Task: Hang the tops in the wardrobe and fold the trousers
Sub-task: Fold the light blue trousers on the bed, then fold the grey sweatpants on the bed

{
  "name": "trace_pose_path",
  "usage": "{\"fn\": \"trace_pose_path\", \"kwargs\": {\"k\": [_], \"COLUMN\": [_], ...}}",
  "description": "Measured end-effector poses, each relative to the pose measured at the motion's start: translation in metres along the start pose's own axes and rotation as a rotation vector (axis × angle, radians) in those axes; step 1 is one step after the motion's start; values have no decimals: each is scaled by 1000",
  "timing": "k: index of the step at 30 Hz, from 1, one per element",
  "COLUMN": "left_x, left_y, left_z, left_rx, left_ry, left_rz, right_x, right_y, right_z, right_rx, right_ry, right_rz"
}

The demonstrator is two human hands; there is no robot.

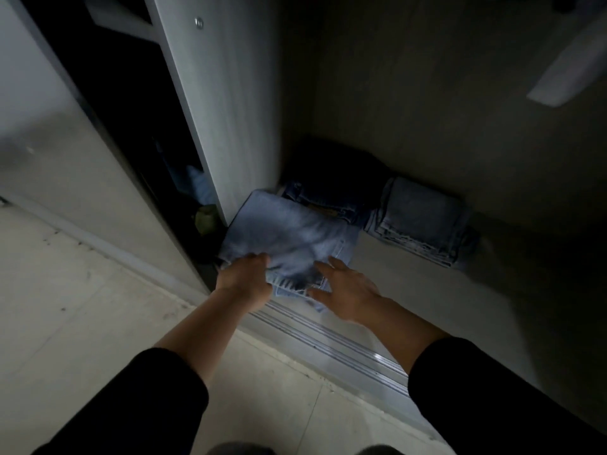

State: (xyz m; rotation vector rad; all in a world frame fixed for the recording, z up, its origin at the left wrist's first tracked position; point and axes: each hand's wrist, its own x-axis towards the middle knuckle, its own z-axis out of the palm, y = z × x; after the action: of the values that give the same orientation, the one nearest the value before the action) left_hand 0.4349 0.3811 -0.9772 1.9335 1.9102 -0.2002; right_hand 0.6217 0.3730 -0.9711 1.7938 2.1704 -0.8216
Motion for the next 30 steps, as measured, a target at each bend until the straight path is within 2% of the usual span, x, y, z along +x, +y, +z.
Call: {"fn": "trace_pose_path", "kwargs": {"k": [7,19,25,30], "left_x": [-102,-331,-432,-513], "left_y": [59,179,259,340], "left_z": [-109,-318,-379,-385], "left_rx": [-92,16,56,93], "left_ry": [-14,-95,-114,-112], "left_rz": [89,316,510,658], "right_x": [-117,-425,-571,-691], "right_y": [-36,-92,-88,-54], "right_z": [-88,-272,-322,-330], "right_rx": [118,290,408,440], "right_ry": [31,143,262,367], "right_rz": [76,342,503,613]}}
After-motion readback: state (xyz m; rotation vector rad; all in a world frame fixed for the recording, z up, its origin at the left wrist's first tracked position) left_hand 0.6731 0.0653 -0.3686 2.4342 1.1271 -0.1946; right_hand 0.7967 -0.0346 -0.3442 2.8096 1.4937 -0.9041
